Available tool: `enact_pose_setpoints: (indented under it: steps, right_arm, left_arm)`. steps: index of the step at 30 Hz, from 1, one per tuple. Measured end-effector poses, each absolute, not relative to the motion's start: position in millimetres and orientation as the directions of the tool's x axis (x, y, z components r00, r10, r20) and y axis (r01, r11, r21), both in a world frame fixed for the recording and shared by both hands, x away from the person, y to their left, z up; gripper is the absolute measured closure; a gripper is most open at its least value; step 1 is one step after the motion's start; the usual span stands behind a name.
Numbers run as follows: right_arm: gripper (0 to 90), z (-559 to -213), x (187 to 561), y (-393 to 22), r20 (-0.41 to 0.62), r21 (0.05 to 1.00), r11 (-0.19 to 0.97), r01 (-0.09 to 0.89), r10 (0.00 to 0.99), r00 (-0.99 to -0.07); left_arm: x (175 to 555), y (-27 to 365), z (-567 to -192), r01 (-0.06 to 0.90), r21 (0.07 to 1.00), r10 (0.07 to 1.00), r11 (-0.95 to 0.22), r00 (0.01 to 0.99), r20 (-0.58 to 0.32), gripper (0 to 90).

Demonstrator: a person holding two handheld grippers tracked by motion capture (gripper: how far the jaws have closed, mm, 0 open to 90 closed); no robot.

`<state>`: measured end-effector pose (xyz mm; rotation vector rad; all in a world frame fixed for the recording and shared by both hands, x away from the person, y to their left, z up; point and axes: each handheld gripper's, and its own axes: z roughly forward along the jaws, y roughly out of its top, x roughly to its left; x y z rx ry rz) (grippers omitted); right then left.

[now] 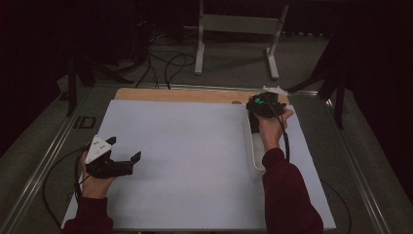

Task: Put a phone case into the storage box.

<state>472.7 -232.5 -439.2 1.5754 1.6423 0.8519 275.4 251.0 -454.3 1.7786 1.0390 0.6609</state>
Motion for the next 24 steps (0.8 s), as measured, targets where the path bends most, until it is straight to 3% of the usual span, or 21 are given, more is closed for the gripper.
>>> enact_pose_setpoints:
  steps: [9,24]
  right_arm:
    - [7.2,-437,476,-238,-0.012,0.848,0.009,0.53,1.0,0.003]
    - [7.3,-430,466,-243,-0.002,0.845,0.042,0.533,0.997,-0.075]
  left_arm:
    - [275,251,-454,0.36,0.912,0.869,-0.195,0.495,-0.009,0.0]
    - [275,249,-455,0.368,0.907,0.866,-0.204,0.5,-0.008,0.0]
